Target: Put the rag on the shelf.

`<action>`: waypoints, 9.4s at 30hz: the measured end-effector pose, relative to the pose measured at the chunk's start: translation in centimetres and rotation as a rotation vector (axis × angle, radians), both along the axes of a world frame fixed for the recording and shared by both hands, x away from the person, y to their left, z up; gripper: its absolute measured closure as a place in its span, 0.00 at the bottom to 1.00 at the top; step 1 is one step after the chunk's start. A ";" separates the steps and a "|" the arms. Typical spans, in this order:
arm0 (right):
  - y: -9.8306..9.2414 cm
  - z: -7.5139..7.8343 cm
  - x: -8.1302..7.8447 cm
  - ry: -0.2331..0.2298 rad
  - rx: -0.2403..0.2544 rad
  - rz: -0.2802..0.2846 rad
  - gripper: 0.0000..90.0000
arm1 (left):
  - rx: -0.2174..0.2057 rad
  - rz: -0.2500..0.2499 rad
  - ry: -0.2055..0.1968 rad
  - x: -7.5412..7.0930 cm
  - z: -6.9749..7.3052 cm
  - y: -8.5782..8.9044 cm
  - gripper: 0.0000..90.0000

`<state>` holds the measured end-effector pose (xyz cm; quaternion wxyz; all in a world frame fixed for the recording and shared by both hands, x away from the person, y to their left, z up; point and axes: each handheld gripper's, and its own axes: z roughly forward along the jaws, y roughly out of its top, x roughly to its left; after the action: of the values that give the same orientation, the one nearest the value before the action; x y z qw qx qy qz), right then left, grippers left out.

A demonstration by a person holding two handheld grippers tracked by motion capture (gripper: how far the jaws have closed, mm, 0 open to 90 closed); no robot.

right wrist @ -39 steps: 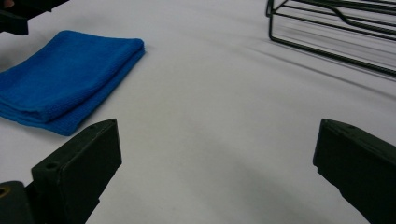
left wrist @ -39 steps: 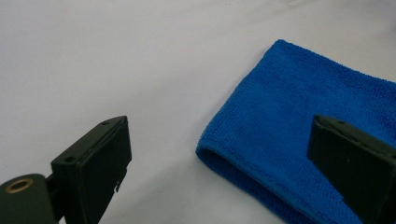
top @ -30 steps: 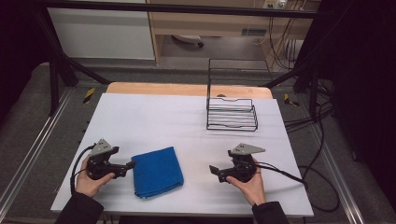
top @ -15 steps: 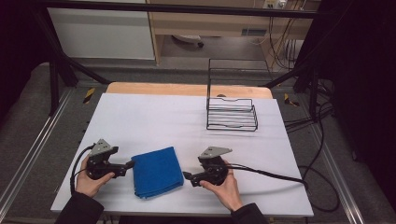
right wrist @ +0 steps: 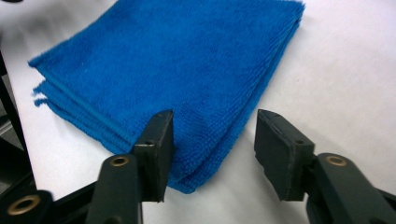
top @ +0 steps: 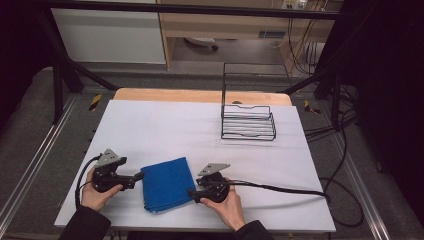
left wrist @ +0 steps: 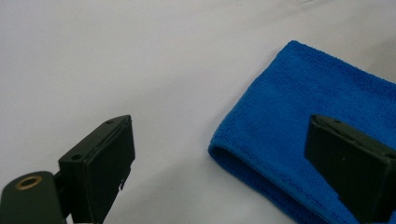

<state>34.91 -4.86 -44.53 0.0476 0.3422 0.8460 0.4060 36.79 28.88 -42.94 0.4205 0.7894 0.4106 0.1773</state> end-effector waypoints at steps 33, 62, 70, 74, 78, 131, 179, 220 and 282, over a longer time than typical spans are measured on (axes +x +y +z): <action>-4.0 2.6 0.7 0.092 0.024 -0.079 0.97 | 0.000 -0.009 0.012 -0.2 0.2 -0.7 0.14; -8.0 1.5 4.0 0.043 -0.120 -0.129 0.95 | 0.143 -0.143 0.228 2.1 -0.7 -11.2 0.81; -7.8 0.9 5.5 0.032 -0.130 -0.118 0.92 | 0.137 -0.144 0.238 1.7 -0.6 -11.4 0.98; -8.3 0.8 5.2 -0.015 -0.103 -0.160 0.74 | 0.118 -0.133 0.239 1.6 -0.6 -11.2 0.98; -9.3 0.6 4.5 0.003 -0.063 -0.216 0.69 | 0.112 -0.121 0.236 1.3 -0.7 -11.0 0.99; -11.4 2.2 5.2 -0.109 0.073 -0.176 0.14 | 0.078 -0.047 0.162 4.5 2.9 -10.7 0.23; -6.4 -0.7 8.4 -0.014 0.019 -0.276 0.56 | 0.078 -0.055 0.220 8.5 -1.4 -13.3 0.93; -5.9 2.5 7.0 -0.034 0.162 -0.233 0.95 | -0.075 -0.064 0.101 6.0 2.1 -10.3 0.96; -10.9 11.8 2.9 -0.337 0.174 -0.214 0.95 | -0.183 -0.147 -0.137 2.6 9.0 -14.3 0.96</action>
<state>37.85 -15.78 -32.74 0.2015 0.3601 0.7468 0.5216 39.40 14.57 -33.95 0.5298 0.7616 0.3366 0.1613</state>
